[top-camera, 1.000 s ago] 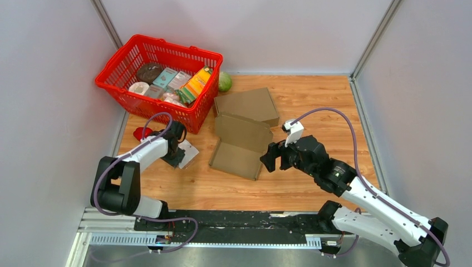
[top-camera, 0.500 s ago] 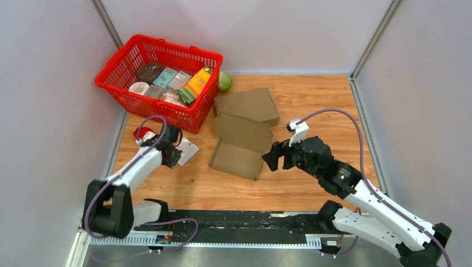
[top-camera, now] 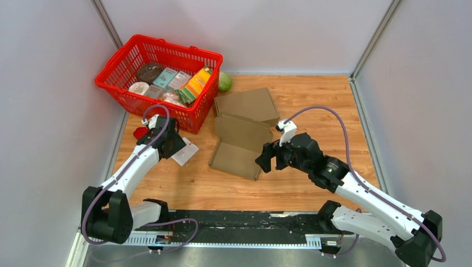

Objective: Fold the paper box

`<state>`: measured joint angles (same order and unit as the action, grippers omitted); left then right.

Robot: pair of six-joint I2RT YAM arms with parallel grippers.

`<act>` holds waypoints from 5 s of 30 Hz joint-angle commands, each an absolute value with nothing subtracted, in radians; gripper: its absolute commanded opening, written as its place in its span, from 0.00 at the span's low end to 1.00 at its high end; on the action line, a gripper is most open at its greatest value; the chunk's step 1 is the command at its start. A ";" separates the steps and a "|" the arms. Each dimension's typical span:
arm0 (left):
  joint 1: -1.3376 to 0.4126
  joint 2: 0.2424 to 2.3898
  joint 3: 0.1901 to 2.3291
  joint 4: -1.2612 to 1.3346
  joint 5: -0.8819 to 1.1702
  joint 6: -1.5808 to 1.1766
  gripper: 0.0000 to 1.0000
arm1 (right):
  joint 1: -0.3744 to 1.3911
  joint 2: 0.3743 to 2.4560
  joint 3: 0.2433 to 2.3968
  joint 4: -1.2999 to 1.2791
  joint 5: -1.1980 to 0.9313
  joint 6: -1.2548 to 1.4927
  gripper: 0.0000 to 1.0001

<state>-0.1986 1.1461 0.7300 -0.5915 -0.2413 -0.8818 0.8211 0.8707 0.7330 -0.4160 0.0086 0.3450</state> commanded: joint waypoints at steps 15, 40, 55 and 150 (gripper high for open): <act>-0.063 1.513 0.767 -0.224 -0.159 -0.940 0.17 | 0.816 0.721 0.730 -0.414 -0.017 0.331 0.89; -0.291 1.147 0.759 -0.696 -0.141 -0.660 0.75 | 0.815 0.741 0.736 -0.385 -0.046 0.298 0.90; -0.308 1.391 0.799 -0.712 -0.135 -1.020 0.77 | 0.816 0.716 0.732 -0.380 -0.058 0.298 0.90; -0.472 1.476 1.158 -0.290 0.219 0.005 0.74 | 0.529 1.270 0.833 -0.176 -0.002 0.131 0.00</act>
